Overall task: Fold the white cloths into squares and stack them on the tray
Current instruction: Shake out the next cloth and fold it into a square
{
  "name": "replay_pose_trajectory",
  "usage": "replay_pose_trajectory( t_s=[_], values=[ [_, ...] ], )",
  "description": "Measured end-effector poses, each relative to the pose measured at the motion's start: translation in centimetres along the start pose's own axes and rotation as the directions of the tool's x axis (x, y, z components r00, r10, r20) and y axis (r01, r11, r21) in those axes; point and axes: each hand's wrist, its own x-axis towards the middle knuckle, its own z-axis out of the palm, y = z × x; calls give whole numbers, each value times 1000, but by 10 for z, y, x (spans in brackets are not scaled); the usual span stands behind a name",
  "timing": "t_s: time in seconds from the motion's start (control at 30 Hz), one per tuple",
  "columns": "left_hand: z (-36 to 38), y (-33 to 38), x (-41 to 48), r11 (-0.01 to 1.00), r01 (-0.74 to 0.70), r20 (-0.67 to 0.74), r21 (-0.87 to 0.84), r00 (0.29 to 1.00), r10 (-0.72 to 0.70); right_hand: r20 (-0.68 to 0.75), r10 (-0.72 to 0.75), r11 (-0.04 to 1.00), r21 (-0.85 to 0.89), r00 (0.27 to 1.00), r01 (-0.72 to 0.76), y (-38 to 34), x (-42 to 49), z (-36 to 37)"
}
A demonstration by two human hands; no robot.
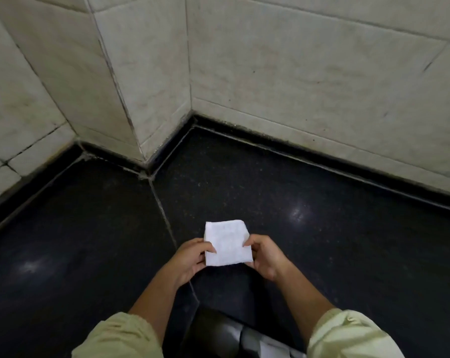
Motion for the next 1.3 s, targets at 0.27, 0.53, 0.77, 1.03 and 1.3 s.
replay_pose_trajectory(
  t_s=[0.27,0.53,0.77,1.03,1.3],
  values=[
    [54,-14,-12,977,-59,214,205,977,14,-72,-112,987,103,991,119,13,-56,-66],
    [161,-48,-47,945,-171,366,280,929,60,-169,-230,959,127,958,253,20,-137,-171],
    [283,-110,-84,919,-246,441,308,893,92,-266,-303,932,117,915,343,33,-228,-283],
    [429,-165,-116,871,-292,574,396,819,13,-449,-338,870,185,827,457,50,-325,-405],
    [579,-182,-140,798,-390,702,460,710,-59,-597,-371,777,220,711,590,33,-407,-508]
  ],
)
